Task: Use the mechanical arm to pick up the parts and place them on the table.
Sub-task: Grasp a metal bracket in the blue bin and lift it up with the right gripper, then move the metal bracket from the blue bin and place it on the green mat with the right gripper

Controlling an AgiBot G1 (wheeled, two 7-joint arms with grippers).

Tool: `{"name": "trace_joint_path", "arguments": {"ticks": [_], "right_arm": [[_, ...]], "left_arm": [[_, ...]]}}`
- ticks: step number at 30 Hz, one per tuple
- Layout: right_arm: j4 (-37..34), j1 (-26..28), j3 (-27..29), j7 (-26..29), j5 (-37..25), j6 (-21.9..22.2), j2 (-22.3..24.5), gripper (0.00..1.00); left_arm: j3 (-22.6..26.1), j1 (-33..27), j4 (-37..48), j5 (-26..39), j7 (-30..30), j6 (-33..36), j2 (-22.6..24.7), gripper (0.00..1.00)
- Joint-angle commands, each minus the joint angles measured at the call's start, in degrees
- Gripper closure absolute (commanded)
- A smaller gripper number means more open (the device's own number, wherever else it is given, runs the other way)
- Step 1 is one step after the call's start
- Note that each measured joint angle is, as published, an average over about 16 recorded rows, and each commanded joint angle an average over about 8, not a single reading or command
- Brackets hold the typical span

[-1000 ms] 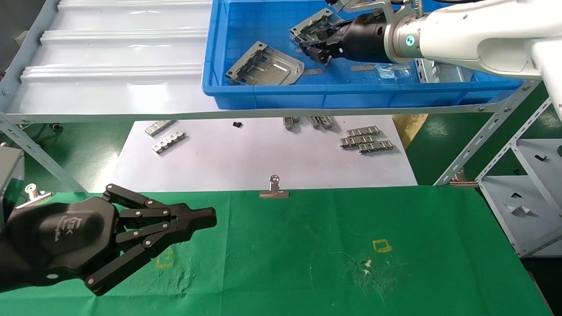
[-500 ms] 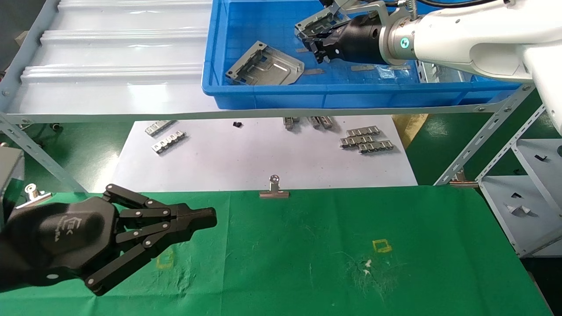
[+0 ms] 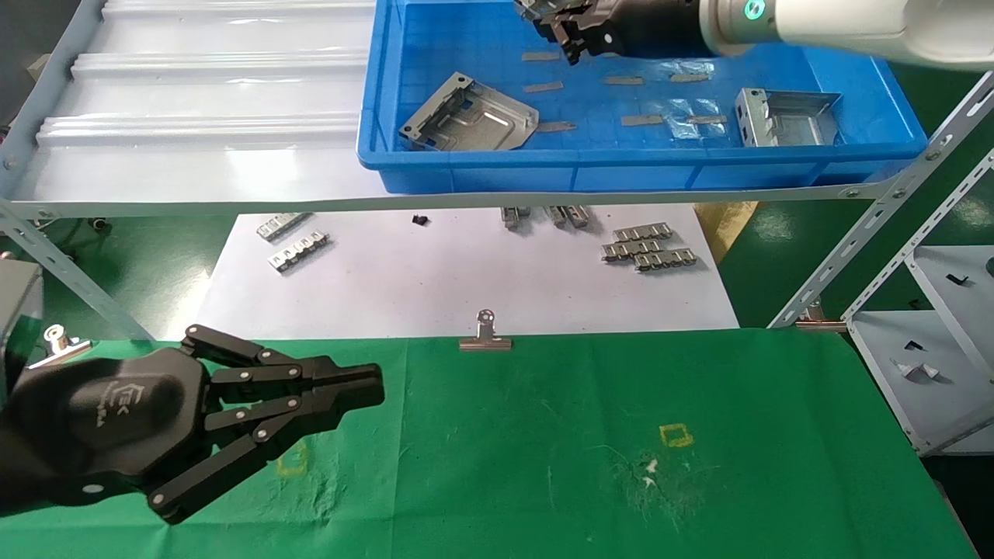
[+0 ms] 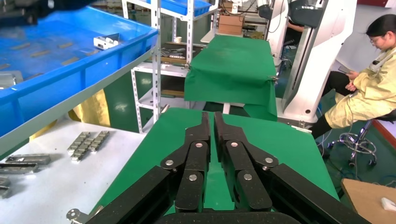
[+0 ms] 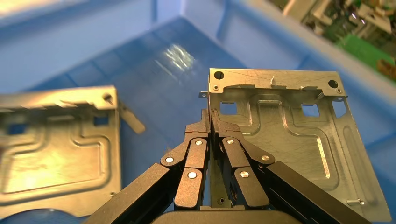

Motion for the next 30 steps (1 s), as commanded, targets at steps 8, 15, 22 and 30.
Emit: {"name": "trace_joint_path", "arguments": {"ticks": [8,15,22,30], "right_arm": [[0.04,6.1,0.2,-7.09,1.81,-19.01,5.86,1.0],[1.56,9.73,-0.82,-13.61,2.61,-37.62,10.74,1.0],[12.19,8.01,-5.93,-15.58,8.22,-41.55,17.0,1.0],[32.82,5.83,-15.41,-9.16,20.89,-40.85,28.99,1.0]], "left_arm": [[0.01,0.0,0.0,0.0,0.0,0.0,0.0,0.0],[0.01,0.0,0.0,-0.01,0.0,0.0,0.0,0.0],[0.01,0.0,0.0,-0.01,0.01,-0.01,-0.01,0.0],[0.02,0.0,0.0,-0.01,0.01,-0.01,-0.01,0.0]]}}
